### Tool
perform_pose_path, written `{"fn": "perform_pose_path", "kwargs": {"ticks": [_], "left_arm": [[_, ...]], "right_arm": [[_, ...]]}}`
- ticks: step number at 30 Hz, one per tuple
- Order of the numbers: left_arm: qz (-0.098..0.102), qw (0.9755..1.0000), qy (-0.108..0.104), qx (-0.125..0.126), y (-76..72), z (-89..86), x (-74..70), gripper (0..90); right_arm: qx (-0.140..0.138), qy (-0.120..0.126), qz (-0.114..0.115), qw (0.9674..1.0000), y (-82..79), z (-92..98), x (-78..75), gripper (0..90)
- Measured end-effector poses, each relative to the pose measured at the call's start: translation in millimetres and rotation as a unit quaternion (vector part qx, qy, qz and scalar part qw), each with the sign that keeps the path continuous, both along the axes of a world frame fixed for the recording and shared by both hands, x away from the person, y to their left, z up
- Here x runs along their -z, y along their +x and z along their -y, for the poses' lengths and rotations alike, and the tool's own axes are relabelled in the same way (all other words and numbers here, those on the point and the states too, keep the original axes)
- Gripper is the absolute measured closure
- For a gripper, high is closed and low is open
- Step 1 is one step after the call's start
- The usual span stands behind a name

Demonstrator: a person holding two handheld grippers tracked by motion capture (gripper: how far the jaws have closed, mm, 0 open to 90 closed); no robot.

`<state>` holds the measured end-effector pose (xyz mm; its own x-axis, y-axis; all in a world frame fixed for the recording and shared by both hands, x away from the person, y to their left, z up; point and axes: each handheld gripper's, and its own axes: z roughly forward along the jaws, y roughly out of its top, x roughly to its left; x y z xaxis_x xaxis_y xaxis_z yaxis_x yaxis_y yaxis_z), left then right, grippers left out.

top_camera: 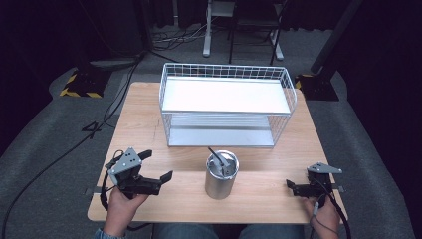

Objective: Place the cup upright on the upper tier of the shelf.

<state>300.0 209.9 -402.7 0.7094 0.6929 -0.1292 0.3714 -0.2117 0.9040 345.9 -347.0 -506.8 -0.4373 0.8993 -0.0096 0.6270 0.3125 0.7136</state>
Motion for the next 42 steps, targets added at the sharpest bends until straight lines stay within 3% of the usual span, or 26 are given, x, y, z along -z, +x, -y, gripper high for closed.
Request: {"fn": "perform_pose_path", "kwargs": {"ticks": [16, 21, 35, 38, 42], "left_arm": [[0.016, 0.9982, -0.008, 0.057, 3.9, 56.8, -7.1, 0.0], [0.021, 0.9973, -0.023, 0.066, 5.5, 68.3, -6.2, 0.0], [0.016, 0.9937, -0.028, 0.107, 14.8, 107.0, 10.1, 0.0], [0.012, 0.9922, -0.042, 0.117, 17.5, 111.9, 15.5, 0.0], [0.030, 0.9917, -0.027, 0.122, 16.6, 120.7, 19.2, 0.0]], "right_arm": [[0.000, 0.000, 0.000, 1.0000, 0.0, 0.0, 0.0, 0.1], [0.001, 0.000, 0.000, 1.0000, 0.0, -0.2, 0.0, 0.1], [0.001, 0.000, 0.000, 1.0000, -0.1, -0.3, 0.0, 0.1], [0.001, 0.000, 0.000, 1.0000, 0.0, -0.2, 0.0, 0.1], [0.001, 0.000, 0.000, 1.0000, -0.1, -0.3, 0.0, 0.1]]}}
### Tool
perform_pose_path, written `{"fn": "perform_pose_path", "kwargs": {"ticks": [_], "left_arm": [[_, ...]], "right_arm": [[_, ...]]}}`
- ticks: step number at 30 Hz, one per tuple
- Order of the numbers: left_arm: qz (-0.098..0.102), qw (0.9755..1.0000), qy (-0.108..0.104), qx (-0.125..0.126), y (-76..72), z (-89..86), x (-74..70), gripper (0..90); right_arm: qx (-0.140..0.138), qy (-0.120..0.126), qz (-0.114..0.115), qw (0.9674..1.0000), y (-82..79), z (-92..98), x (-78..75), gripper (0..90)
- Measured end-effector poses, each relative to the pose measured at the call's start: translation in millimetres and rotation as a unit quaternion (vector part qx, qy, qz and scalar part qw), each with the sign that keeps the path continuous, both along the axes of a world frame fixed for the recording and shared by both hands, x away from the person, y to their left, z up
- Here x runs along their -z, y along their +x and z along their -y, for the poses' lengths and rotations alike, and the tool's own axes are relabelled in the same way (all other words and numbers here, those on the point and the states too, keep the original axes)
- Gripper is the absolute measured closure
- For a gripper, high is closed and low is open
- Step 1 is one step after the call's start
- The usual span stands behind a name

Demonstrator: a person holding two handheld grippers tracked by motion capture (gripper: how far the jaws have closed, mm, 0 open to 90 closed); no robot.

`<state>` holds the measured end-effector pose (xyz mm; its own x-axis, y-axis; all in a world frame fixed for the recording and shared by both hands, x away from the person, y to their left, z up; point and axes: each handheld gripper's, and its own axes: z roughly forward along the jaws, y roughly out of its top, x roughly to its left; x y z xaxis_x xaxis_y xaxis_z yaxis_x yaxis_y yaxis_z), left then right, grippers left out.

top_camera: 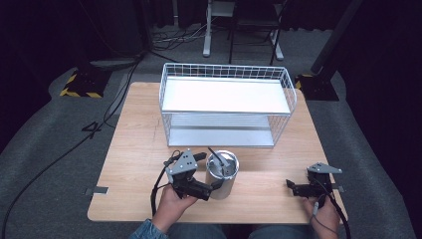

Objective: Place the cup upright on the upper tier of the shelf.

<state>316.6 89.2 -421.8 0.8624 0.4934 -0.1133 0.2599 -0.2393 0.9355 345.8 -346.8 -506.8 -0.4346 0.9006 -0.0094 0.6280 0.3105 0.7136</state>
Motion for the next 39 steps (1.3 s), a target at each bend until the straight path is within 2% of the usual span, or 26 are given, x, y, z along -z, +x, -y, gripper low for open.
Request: {"fn": "perform_pose_path", "kwargs": {"ticks": [1, 5, 11, 13, 19, 25, 37, 39], "left_arm": [[0.006, 1.0000, 0.004, -0.001, 0.0, 4.1, 2.8, 0.0], [0.002, 1.0000, 0.002, 0.006, 4.1, 10.2, 11.5, 0.0], [0.014, 0.9999, 0.003, 0.000, 5.1, 17.4, 16.3, 0.0], [0.017, 0.9997, 0.017, -0.005, 5.0, 22.2, 20.4, 0.0], [0.021, 0.9994, 0.025, -0.009, 6.2, 27.5, 28.1, 0.3], [0.021, 0.9997, 0.010, -0.007, 7.2, 25.8, 31.4, 2.3], [0.026, 0.9995, 0.018, 0.006, 7.2, 24.9, 29.5, 3.3], [0.026, 0.9993, 0.025, 0.010, 7.3, 25.0, 27.5, 3.4]], "right_arm": [[0.000, 0.000, 0.000, 1.0000, 0.0, 0.0, 0.0, 0.1], [0.000, 0.000, 0.000, 1.0000, 0.0, 0.1, 0.0, 0.1], [0.000, 0.000, 0.000, 1.0000, 0.1, 0.1, 0.0, 0.1], [0.000, 0.000, 0.000, 1.0000, 0.1, 0.0, 0.0, 0.1], [0.000, 0.000, 0.000, 1.0000, 0.1, 0.0, 0.0, 0.1], [0.000, 0.000, 0.000, 1.0000, 0.1, 0.0, 0.0, 0.1], [0.007, 0.000, 0.000, 1.0000, -0.3, -0.6, 0.0, 0.2], [0.008, 0.000, 0.000, 1.0000, -0.3, -0.6, 0.0, 0.2]]}}
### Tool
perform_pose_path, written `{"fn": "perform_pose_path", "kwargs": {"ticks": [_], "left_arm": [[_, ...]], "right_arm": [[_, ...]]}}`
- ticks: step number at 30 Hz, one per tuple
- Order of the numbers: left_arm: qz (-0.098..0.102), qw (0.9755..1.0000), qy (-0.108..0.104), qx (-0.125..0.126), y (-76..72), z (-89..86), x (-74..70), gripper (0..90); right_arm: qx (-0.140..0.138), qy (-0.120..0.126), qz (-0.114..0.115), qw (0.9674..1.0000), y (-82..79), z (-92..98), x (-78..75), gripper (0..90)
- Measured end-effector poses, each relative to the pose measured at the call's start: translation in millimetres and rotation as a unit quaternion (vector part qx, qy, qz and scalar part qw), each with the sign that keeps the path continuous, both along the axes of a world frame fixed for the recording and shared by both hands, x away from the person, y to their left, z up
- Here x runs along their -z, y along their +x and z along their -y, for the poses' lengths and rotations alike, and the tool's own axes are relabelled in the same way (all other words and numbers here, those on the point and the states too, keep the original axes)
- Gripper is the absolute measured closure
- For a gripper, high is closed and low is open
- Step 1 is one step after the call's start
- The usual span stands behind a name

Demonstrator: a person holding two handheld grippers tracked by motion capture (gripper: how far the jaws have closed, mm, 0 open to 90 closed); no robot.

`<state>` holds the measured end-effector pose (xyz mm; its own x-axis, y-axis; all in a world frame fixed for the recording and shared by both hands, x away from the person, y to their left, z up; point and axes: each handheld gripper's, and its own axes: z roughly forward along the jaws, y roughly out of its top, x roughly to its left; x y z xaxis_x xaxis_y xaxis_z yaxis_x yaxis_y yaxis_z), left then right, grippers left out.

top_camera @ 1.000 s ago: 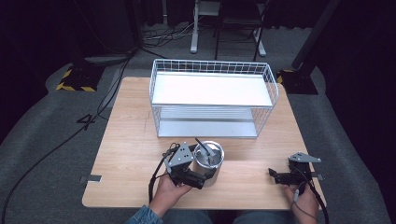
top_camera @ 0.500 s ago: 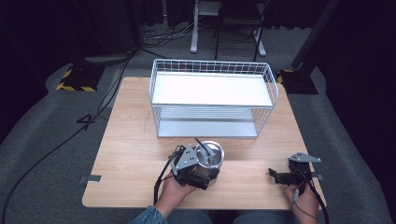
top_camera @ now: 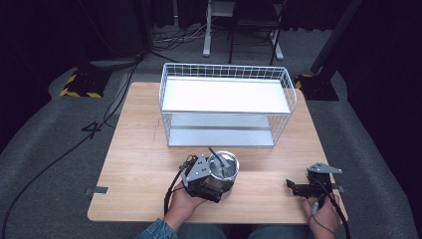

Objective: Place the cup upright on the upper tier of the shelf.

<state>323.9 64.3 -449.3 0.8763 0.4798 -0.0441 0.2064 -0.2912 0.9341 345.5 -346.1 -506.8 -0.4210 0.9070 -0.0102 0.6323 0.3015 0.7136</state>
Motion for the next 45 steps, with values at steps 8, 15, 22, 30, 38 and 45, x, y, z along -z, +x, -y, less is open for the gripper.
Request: {"fn": "perform_pose_path", "kwargs": {"ticks": [8, 15, 22, 30, 38, 45], "left_arm": [[-0.021, 0.9998, 0.005, 0.006, 1.9, -3.9, -9.0, 3.7], [-0.022, 0.9997, -0.003, 0.009, 3.0, -11.9, -28.6, 3.7], [-0.019, 0.9998, -0.007, 0.007, 7.7, -21.0, -53.0, 3.7], [-0.026, 0.9991, -0.017, 0.029, 18.0, -31.3, -81.1, 3.7], [-0.015, 0.9985, -0.014, 0.051, 29.0, -37.4, -113.9, 3.7], [-0.008, 0.9979, -0.015, 0.062, 41.0, -41.4, -138.1, 3.7]], "right_arm": [[0.000, 0.000, 0.000, 1.0000, 0.0, 0.0, 0.0, 0.2], [0.001, 0.000, 0.000, 1.0000, 0.1, -0.1, 0.0, 0.2], [0.001, 0.000, 0.000, 1.0000, 0.1, -0.1, 0.0, 0.1], [0.001, 0.000, 0.000, 1.0000, 0.1, -0.1, 0.0, 0.2], [0.001, 0.000, 0.000, 1.0000, 0.1, -0.1, 0.0, 0.2], [0.001, 0.000, 0.000, 1.0000, 0.1, -0.1, 0.0, 0.2]]}}
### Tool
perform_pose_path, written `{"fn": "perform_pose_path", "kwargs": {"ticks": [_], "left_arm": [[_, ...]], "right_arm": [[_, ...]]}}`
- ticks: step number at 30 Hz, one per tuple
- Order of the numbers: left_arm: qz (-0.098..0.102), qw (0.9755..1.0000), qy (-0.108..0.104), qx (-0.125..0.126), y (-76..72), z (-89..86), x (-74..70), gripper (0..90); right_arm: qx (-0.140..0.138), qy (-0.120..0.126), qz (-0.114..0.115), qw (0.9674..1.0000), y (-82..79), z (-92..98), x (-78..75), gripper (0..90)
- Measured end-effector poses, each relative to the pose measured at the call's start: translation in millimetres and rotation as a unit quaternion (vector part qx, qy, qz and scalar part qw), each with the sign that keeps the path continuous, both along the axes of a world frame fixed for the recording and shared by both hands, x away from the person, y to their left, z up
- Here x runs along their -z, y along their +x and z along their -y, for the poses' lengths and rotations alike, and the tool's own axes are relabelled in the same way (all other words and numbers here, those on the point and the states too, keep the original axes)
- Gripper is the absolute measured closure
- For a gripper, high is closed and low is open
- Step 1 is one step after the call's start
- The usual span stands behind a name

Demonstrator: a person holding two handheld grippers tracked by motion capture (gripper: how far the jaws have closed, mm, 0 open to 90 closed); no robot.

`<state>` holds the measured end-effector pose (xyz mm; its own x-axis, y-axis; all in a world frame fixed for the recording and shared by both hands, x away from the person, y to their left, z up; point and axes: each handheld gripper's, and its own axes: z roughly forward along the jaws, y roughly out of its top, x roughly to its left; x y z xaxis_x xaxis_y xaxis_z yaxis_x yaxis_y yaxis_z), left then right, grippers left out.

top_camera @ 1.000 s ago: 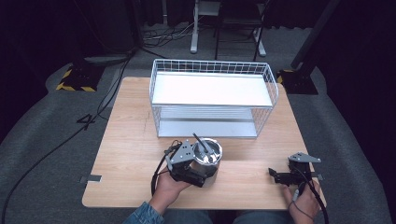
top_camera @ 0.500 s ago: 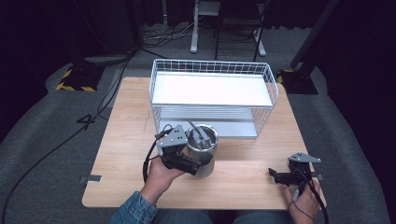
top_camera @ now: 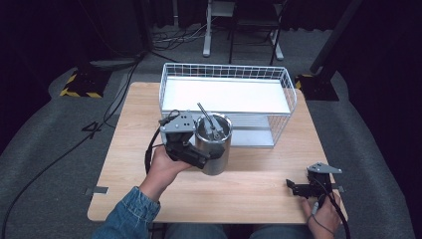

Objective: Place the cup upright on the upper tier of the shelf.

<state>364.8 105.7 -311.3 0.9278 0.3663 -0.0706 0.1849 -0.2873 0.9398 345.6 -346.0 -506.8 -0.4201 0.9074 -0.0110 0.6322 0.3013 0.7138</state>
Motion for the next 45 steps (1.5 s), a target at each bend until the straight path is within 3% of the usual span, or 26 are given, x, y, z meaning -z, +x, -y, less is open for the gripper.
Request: {"fn": "perform_pose_path", "kwargs": {"ticks": [9, 18, 32, 37, 45], "left_arm": [[0.013, 0.9999, 0.007, 0.001, 13.9, -0.5, -25.8, 3.7], [0.012, 0.9999, -0.003, 0.004, 28.2, 1.2, -43.1, 3.7], [0.022, 0.9996, -0.014, -0.010, 53.5, 2.1, -76.3, 3.7], [0.034, 0.9991, -0.016, -0.017, 64.5, 1.5, -89.3, 3.7], [0.029, 0.9989, -0.022, -0.029, 80.6, 2.3, -100.2, 3.7]], "right_arm": [[0.000, 0.000, 0.000, 1.0000, 0.0, 0.0, 0.0, 0.2], [0.000, 0.000, 0.000, 1.0000, 0.2, -0.1, 0.0, 0.1], [0.001, 0.000, -0.001, 1.0000, 0.5, -0.2, -0.2, 0.2], [0.001, 0.000, -0.001, 1.0000, 0.6, -0.2, -0.2, 0.2], [0.001, 0.000, -0.002, 1.0000, 0.5, -0.2, -0.2, 0.2]]}}
